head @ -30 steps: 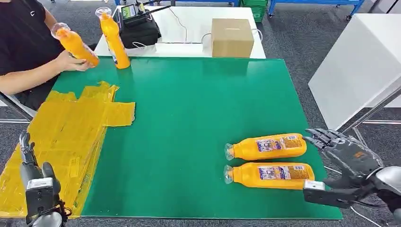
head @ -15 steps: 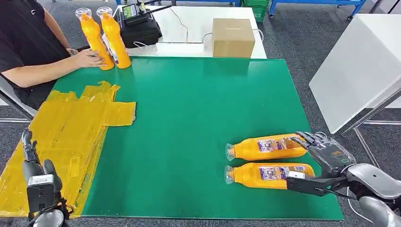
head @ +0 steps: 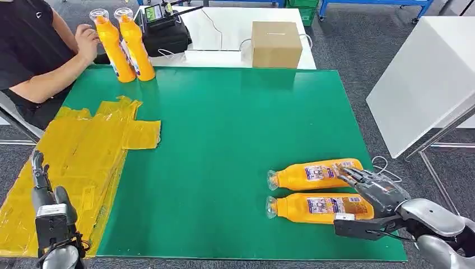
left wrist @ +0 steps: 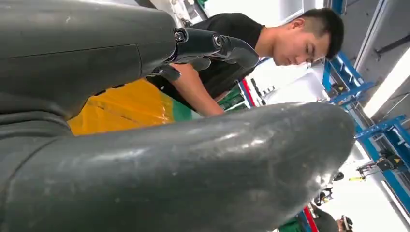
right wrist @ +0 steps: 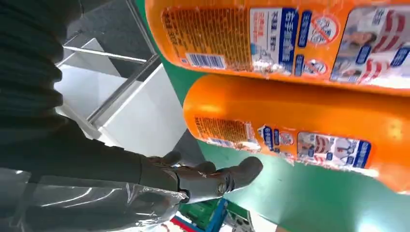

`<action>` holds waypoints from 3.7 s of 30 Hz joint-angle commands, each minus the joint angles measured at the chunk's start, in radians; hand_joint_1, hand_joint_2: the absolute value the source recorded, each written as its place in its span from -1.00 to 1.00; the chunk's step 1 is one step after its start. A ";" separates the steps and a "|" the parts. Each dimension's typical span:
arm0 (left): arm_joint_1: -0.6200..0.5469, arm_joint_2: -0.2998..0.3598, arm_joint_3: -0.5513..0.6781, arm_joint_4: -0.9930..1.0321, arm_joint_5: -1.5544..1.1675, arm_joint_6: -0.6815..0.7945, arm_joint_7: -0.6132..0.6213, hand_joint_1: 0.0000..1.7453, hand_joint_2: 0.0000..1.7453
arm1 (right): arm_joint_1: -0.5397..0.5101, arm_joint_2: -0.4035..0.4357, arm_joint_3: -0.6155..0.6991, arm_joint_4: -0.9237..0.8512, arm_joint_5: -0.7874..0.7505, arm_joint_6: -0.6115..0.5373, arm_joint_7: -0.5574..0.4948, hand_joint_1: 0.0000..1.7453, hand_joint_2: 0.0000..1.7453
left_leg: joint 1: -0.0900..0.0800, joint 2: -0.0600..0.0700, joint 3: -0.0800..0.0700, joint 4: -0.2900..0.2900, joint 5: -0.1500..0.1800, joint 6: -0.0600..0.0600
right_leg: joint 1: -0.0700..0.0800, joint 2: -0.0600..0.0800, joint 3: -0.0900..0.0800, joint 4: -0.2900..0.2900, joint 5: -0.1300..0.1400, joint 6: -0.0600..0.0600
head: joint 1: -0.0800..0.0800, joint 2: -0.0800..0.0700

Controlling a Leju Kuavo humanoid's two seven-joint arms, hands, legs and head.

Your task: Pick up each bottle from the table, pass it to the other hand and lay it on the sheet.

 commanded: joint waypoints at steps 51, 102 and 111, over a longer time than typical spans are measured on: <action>-0.081 0.010 -0.006 0.123 0.062 -0.061 0.015 -1.00 -1.00 | -0.104 0.437 0.089 0.560 0.241 -0.175 -0.063 1.00 1.00 | 0.002 0.014 0.016 -0.004 0.001 0.002 | 0.004 0.011 0.007 -0.006 0.004 -0.002 | 0.000 0.000; -0.221 -0.114 -0.340 -0.027 0.338 -0.320 0.108 -1.00 1.00 | -0.731 1.308 0.508 1.029 -0.418 -0.414 -0.102 1.00 1.00 | 0.002 0.004 -0.011 -0.002 0.017 0.000 | 0.003 0.001 -0.013 0.001 0.014 -0.001 | 0.000 0.000; -0.211 -0.108 -0.343 -0.023 0.340 -0.323 0.106 -1.00 1.00 | -0.718 1.308 0.639 1.036 -0.472 -0.419 -0.096 1.00 1.00 | 0.002 0.002 -0.012 -0.002 0.017 0.000 | 0.002 -0.001 -0.013 0.000 0.014 -0.001 | 0.001 0.000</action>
